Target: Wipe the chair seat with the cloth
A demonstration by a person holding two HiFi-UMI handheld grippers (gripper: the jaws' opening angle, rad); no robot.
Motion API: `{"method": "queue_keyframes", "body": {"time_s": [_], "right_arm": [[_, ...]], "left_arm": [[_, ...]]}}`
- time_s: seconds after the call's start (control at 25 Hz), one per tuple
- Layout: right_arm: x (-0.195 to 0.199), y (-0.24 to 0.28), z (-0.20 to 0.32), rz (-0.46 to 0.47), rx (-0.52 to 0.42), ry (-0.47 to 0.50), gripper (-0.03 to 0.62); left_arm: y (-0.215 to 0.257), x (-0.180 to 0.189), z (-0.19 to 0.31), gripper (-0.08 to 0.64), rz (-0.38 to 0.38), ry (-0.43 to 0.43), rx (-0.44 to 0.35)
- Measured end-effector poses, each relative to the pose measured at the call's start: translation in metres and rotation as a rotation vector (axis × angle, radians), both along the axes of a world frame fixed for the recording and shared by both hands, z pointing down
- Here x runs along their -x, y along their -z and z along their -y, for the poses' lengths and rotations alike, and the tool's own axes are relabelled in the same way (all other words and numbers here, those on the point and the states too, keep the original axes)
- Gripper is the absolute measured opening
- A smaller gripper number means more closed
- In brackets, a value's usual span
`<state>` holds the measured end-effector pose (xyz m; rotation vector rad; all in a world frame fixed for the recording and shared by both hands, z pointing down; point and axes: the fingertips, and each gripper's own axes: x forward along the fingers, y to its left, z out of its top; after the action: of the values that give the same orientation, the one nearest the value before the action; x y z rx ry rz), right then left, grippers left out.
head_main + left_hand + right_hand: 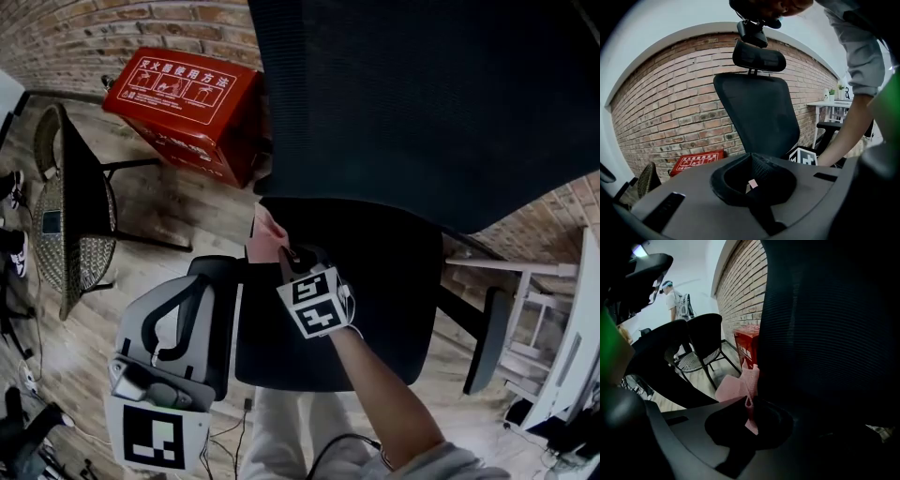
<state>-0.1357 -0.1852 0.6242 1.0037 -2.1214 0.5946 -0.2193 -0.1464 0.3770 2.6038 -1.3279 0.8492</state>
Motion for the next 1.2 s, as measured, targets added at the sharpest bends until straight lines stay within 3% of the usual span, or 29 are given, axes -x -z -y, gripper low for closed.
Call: {"method": "queue_keyframes", "body": {"time_s": [0.68, 0.92, 1.2], "right_arm": [[-0.040, -0.037, 0.036, -0.084, 0.028, -0.107, 0.054], [-0.081, -0.043, 0.034, -0.111, 0.034, -0.162, 0.054], [-0.147, -0.045, 0.026, -0.144, 0.045, -0.259, 0.053]], "left_arm": [[-0.026, -0.026, 0.008, 0.018, -0.004, -0.014, 0.027], [-0.028, -0.046, 0.009, 0.018, -0.009, -0.035, 0.028], [-0.028, -0.091, 0.007, 0.018, 0.004, -0.137, 0.008]]}}
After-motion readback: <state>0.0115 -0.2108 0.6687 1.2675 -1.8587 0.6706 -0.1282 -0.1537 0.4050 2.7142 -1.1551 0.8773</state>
